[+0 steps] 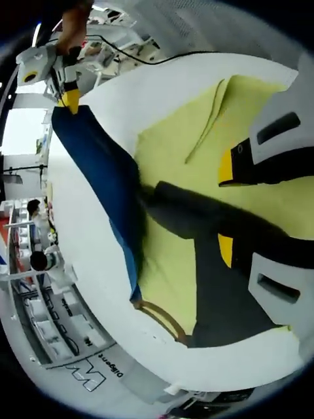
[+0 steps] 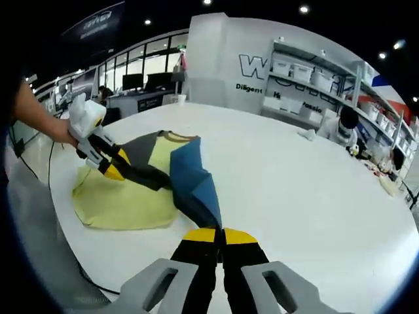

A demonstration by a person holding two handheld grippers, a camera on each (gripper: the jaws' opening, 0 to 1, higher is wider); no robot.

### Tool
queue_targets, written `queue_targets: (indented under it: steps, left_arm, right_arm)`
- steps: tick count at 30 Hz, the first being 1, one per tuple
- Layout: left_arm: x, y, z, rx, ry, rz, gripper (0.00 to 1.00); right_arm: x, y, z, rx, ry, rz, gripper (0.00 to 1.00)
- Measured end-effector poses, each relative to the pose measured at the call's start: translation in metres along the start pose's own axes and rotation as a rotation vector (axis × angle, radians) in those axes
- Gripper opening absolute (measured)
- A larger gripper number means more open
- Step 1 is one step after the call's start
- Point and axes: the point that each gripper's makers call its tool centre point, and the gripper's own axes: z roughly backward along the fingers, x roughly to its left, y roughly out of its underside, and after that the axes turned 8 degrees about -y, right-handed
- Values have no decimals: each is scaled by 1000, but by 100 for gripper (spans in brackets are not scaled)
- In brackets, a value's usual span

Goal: Fold the garment on the visible template until the final outline fits inside the template.

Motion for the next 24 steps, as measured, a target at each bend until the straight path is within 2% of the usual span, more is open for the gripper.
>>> queue_targets:
  steps: [3,8,10,12,17,24]
  left_arm:
    - [3,-1,-1,-6,-13,-1,31]
    - [-4,-27,1,-93,-11,-32,32]
    - [-12,-34,-2,-119,15,-40,31]
    - [-19,-38,-5,-123,34,-39,30]
    - [-31,-42,-13,-138,52,-108,29]
    - [-39,-46,-26,-126,80,-111,26]
  right_arm:
    - [-1,2,-1,2,2,-5,0]
    - [-3,4,-1,1,10,-16,0]
    - [-5,6,-1,4,16,-20,0]
    - [-8,7,0,6,25,-28,0]
    - [-9,4,1,-4,28,-43,0]
    - [-12,10,3,2,40,-57,0]
